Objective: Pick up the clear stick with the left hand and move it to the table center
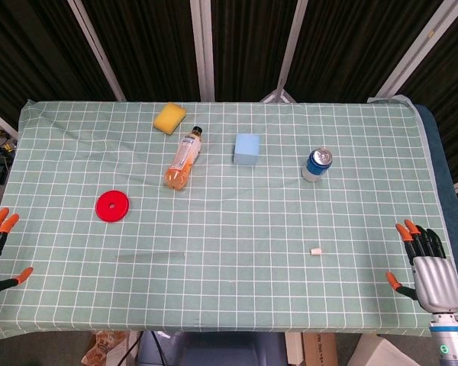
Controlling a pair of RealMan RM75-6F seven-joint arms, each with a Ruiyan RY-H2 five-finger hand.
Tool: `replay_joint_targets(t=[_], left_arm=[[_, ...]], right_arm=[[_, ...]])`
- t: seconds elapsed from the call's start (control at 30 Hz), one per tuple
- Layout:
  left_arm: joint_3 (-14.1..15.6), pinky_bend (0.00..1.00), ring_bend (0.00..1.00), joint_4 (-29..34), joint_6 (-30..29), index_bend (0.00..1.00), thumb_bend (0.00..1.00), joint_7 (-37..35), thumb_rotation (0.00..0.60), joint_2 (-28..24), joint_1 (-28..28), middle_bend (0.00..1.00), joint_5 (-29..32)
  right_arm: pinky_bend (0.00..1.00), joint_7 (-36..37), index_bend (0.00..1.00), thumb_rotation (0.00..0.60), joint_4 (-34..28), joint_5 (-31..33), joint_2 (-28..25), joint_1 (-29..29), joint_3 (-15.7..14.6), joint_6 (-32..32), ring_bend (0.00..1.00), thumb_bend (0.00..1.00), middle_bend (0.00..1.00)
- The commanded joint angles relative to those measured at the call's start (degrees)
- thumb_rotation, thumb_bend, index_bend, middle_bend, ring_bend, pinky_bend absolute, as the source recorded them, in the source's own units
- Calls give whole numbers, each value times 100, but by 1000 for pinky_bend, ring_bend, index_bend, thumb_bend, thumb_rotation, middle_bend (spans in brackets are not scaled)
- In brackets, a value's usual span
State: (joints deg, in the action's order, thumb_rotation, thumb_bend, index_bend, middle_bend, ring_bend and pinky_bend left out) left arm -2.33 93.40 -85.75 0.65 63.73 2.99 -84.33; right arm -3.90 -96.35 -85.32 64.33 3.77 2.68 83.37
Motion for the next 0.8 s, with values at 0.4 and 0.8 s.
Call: replay_joint_targets(t=[0.4,0.8], left_arm=[[9,0,0,29,29,0,121,54,600,1,1,0,31],[31,0,0,227,199,52,190,555,600,133,191,22,-142]], right_arm=[[0,-25,0,600,-2,8,13,2,1,0,0,299,0],[0,-4,0,600,-5,39,12,15,7,-37,0,298,0]])
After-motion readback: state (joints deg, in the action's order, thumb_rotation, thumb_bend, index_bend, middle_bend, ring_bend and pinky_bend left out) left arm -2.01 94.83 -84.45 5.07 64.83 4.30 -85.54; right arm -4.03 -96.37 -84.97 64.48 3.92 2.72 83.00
